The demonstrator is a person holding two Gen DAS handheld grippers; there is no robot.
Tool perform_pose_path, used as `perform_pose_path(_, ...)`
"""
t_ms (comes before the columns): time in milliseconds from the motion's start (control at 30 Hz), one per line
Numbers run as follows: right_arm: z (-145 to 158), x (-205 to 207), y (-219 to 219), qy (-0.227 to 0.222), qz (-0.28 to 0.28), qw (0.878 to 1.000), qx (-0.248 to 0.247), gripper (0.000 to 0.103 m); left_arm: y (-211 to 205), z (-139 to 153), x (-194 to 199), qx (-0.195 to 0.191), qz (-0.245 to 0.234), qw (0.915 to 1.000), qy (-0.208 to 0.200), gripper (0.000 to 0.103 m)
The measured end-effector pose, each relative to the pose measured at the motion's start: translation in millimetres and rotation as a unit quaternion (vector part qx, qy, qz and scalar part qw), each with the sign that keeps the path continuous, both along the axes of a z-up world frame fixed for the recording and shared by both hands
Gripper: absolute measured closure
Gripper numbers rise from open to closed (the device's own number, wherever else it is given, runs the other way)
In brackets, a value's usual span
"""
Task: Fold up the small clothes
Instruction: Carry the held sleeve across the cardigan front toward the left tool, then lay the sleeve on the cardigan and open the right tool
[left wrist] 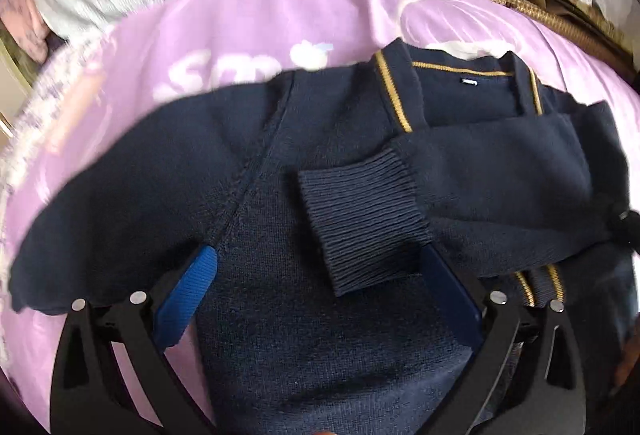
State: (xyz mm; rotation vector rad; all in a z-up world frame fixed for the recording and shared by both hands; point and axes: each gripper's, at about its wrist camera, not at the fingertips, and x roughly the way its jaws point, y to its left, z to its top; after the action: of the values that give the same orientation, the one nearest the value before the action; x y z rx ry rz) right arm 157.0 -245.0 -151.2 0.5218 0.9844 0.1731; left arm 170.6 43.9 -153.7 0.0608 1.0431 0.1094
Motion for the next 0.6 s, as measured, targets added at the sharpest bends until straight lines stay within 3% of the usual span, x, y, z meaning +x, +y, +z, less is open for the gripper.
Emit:
perform_pose_path(100,27,-2,-2,-0.047,-0.012,0.999,-0.007,0.1,15,17,-6,-0.055,0.014,0.9981,-0.024,0.004)
perform_pose_path(133,37,2,-3,-0.063,-0.014,0.998,-0.014,0.1,24,29,-11,-0.084,0.02,0.9949,-0.052,0.004)
perform_pose_path(200,45,13,-4,-0.066,-0.015,0.998,-0.019,0.1,33,42,-20,-0.117,0.018,0.9887,-0.091,0.004)
perform_pose_path(267,37,35,-12,-0.047,-0.027,0.998,-0.016,0.1,31,44,-23,-0.134,0.005,0.986,-0.099,0.004)
perform_pose_path(333,17,52,-20,-0.011,-0.047,0.998,-0.031,0.103,26,26,-10,-0.13,-0.008,0.99,-0.055,0.004)
perform_pose_path(400,-4,59,-29,0.006,-0.058,0.998,-0.014,0.103,20,-3,8,-0.099,0.008,0.9951,0.005,0.005)
perform_pose_path(433,-9,57,-36,-0.006,-0.058,0.998,0.01,0.103,15,-9,10,-0.086,0.004,0.9962,0.009,0.004)
perform_pose_path(500,-5,53,-39,-0.006,-0.06,0.998,0.012,0.103,6,-2,8,-0.058,-0.002,0.9983,-0.005,0.005)
perform_pose_path(600,16,29,-34,-0.034,-0.066,0.997,-0.014,0.1,15,12,1,-0.073,0.012,0.9967,-0.033,0.005)
